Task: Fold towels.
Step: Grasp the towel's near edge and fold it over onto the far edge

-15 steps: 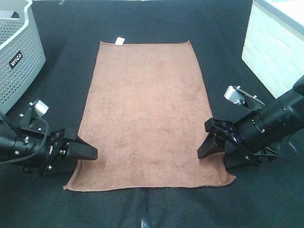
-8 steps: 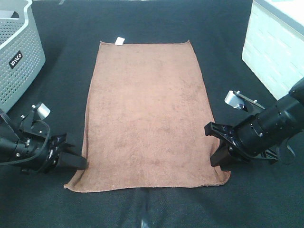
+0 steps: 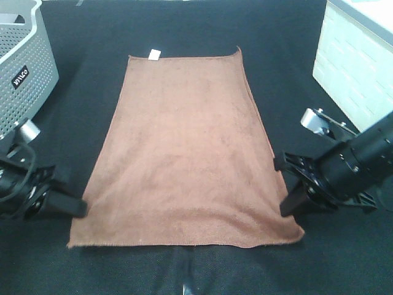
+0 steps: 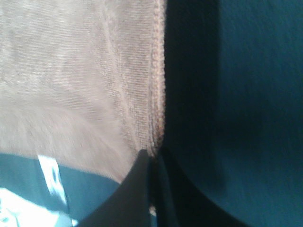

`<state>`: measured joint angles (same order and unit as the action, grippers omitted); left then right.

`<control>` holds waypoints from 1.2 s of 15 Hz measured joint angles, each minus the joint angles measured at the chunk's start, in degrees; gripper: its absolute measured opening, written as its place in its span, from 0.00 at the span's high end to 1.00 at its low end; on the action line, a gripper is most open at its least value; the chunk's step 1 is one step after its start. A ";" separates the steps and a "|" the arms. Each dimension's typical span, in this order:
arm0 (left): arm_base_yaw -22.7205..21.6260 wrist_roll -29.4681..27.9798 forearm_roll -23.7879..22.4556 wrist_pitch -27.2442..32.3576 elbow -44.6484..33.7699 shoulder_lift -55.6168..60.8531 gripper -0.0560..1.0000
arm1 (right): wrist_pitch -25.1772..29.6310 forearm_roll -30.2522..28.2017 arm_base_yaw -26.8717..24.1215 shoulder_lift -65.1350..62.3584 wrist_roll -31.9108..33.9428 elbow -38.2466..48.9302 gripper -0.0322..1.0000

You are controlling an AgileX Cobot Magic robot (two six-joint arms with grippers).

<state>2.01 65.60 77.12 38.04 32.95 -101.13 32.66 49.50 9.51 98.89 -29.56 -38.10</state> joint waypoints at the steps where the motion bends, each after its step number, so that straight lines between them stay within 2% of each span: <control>1: -0.11 -1.09 -1.83 0.80 -2.58 2.12 0.95 | 1.26 -1.43 0.00 -1.83 1.09 2.35 0.97; 5: -0.11 -1.49 -2.75 1.03 -11.06 7.68 0.95 | 2.75 -1.72 0.00 -7.85 1.95 10.83 0.97; 9: -0.11 -1.66 -2.86 1.03 -13.06 10.26 0.95 | 2.92 -1.38 0.00 -11.40 1.95 13.75 0.97; 12: -0.11 -1.66 -1.49 0.17 -9.00 10.31 0.95 | 2.92 -1.95 0.00 -11.52 2.01 7.79 0.97; 15: -0.11 -2.58 0.06 -1.32 -1.43 10.20 0.95 | 2.92 -3.61 0.00 -9.74 2.46 -4.24 0.97; 18: -0.11 -4.41 0.06 -5.44 7.22 10.14 0.95 | 4.01 -6.93 0.00 -2.06 4.41 -17.53 0.97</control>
<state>1.89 61.19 77.18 32.60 40.16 -90.99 36.67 42.57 9.51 96.83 -25.15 -55.63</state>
